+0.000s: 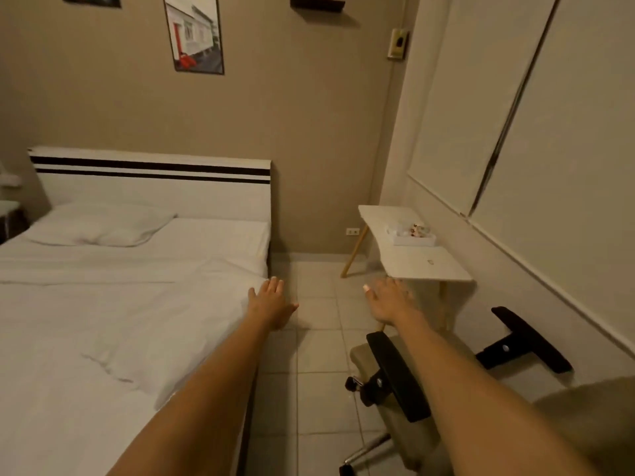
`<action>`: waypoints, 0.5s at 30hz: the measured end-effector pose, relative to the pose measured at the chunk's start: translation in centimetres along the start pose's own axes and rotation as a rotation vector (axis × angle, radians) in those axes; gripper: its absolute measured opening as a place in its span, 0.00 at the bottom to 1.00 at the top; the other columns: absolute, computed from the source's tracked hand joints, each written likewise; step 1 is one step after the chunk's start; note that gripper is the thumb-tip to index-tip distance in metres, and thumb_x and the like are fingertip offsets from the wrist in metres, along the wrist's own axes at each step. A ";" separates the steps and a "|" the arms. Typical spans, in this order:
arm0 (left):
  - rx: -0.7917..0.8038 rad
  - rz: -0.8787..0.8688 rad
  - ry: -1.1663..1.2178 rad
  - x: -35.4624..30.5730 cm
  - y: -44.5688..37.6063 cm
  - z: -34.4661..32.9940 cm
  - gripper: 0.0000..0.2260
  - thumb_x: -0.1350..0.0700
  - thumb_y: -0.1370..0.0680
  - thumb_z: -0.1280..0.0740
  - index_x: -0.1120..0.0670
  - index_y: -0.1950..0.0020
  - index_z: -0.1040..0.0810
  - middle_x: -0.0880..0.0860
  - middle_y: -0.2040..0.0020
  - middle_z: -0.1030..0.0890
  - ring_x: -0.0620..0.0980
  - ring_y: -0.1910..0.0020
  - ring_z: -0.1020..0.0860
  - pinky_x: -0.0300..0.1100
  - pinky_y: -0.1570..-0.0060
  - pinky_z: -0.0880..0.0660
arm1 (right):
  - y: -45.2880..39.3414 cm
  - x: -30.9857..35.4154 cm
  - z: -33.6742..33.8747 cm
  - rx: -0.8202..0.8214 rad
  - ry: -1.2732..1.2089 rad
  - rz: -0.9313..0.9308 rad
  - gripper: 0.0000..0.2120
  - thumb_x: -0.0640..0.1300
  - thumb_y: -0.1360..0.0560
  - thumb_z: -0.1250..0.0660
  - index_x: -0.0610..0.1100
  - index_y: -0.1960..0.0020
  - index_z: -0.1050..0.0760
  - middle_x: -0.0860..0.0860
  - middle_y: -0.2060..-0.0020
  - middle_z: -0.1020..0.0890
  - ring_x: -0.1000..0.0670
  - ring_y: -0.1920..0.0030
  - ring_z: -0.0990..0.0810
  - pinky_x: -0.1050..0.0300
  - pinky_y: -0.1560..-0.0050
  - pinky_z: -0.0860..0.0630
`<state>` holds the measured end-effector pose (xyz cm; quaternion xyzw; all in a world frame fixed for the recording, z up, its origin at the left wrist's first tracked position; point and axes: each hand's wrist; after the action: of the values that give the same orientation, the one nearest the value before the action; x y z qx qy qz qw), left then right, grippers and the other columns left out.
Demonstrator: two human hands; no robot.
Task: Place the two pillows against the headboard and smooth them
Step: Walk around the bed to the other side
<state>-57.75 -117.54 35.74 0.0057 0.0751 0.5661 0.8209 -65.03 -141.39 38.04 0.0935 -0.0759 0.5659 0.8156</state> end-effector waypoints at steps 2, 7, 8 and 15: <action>-0.004 0.028 0.004 1.9 -2.4 0.0 0.32 0.41 0.18 0.48 0.57 0.21 0.50 0.55 0.20 0.49 0.54 0.21 0.49 0.57 0.25 0.50 | -3.2 1.4 -0.9 0.017 0.029 0.027 0.27 0.57 0.19 0.54 0.44 0.25 0.40 0.42 0.25 0.39 0.41 0.24 0.43 0.41 0.27 0.42; 0.033 0.076 -0.014 6.8 -8.6 -0.5 0.32 0.40 0.19 0.49 0.57 0.21 0.50 0.55 0.20 0.49 0.55 0.21 0.49 0.58 0.26 0.49 | -10.1 5.5 -3.1 0.084 0.020 0.066 0.27 0.56 0.18 0.54 0.46 0.22 0.46 0.45 0.22 0.44 0.43 0.22 0.48 0.41 0.26 0.45; 0.040 0.089 -0.024 7.8 -9.9 -0.5 0.32 0.40 0.19 0.49 0.57 0.21 0.50 0.55 0.20 0.49 0.55 0.21 0.49 0.58 0.26 0.49 | -11.4 6.3 -3.5 0.089 0.011 0.069 0.27 0.56 0.18 0.54 0.47 0.22 0.46 0.45 0.22 0.44 0.43 0.22 0.48 0.41 0.26 0.46; 0.092 0.153 -0.005 12.9 -17.5 -0.6 0.33 0.40 0.18 0.51 0.58 0.20 0.53 0.56 0.20 0.53 0.55 0.21 0.53 0.57 0.24 0.52 | -20.9 10.1 -6.1 0.146 0.032 0.084 0.28 0.58 0.18 0.54 0.48 0.22 0.47 0.45 0.22 0.45 0.43 0.22 0.48 0.41 0.25 0.47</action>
<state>-37.11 -111.84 32.04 0.0505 0.0982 0.6233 0.7742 -41.82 -137.90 33.02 0.1403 -0.0255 0.6050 0.7833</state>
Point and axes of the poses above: each hand's wrist, its own y-axis away from the middle knuckle, its own z-axis out of the back of the hand, x = y × z
